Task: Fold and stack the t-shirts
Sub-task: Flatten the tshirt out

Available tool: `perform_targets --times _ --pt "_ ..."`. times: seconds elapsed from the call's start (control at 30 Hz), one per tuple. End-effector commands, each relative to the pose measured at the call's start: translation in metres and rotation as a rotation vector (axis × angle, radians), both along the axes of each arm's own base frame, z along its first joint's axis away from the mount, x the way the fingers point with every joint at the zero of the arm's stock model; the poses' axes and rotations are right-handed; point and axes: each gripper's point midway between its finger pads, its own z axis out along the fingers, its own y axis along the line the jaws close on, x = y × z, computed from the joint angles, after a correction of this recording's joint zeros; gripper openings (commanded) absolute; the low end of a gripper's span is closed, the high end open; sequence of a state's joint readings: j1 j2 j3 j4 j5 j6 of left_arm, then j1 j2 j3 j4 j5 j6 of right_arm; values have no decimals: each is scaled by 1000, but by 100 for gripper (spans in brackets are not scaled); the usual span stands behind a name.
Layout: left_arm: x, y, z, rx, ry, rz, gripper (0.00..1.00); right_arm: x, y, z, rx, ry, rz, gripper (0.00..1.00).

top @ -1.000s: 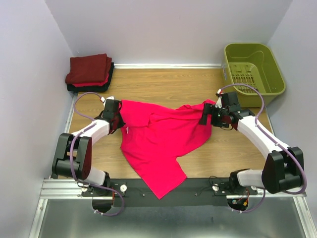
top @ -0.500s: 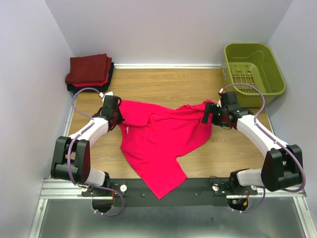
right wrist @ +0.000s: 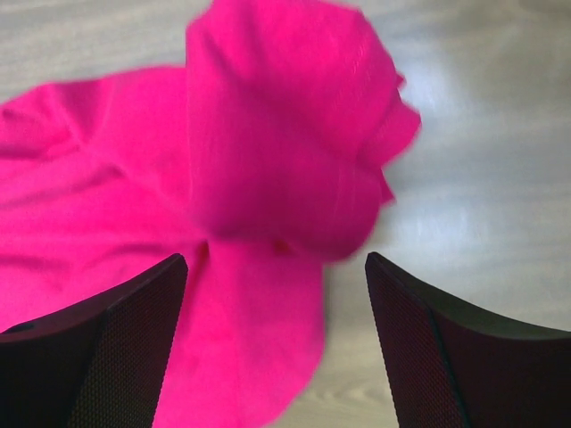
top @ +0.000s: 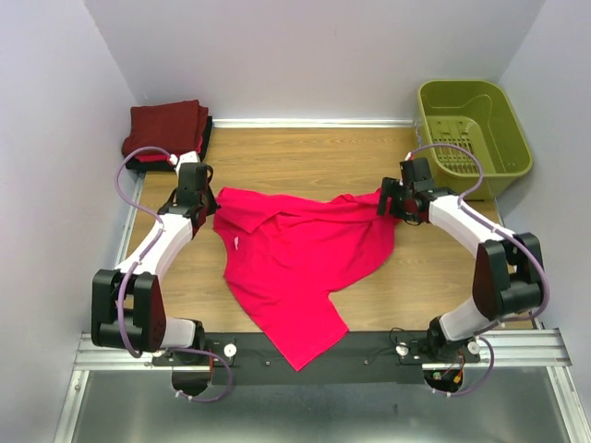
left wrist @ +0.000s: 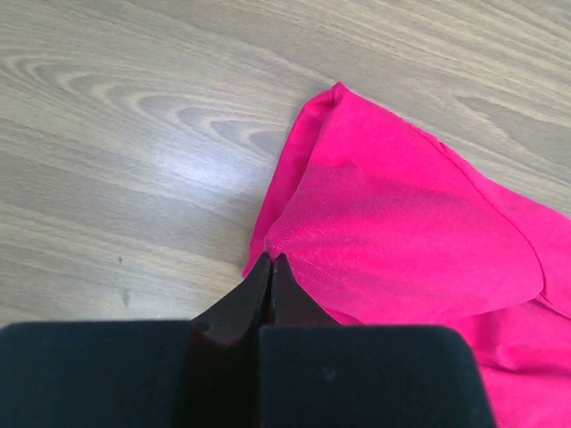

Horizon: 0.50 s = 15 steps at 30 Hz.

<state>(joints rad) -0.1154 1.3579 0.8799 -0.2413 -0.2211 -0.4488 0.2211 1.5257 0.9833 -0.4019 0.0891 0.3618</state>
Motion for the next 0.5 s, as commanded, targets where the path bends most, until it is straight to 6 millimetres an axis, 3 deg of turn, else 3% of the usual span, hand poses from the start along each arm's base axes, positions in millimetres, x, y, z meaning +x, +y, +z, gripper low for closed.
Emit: perform_targets --times 0.0,0.1,0.17,0.2,0.23,0.27,0.33,0.37,0.47 --pt "-5 17 12 37 -20 37 0 35 0 1 -19 -71 5 86" --pt "-7 26 17 36 -35 58 0 46 -1 -7 -33 -69 13 80" --pt "-7 29 24 34 -52 68 0 54 -1 -6 -42 -79 16 67" --pt "-8 31 25 34 -54 75 0 55 -2 -7 -49 -77 19 60" --pt "-8 34 29 39 -63 84 0 57 -4 -6 -62 -82 16 41" --pt "-9 36 35 42 -68 91 0 59 -5 -1 -67 -95 13 31" --pt "-11 43 42 58 -77 119 0 61 -10 15 -91 -137 -4 13" --pt "-10 46 52 64 -96 129 0 63 -13 36 -96 -186 -9 3" --pt "-12 57 75 91 -135 172 0 67 -25 87 -143 -294 -34 1"
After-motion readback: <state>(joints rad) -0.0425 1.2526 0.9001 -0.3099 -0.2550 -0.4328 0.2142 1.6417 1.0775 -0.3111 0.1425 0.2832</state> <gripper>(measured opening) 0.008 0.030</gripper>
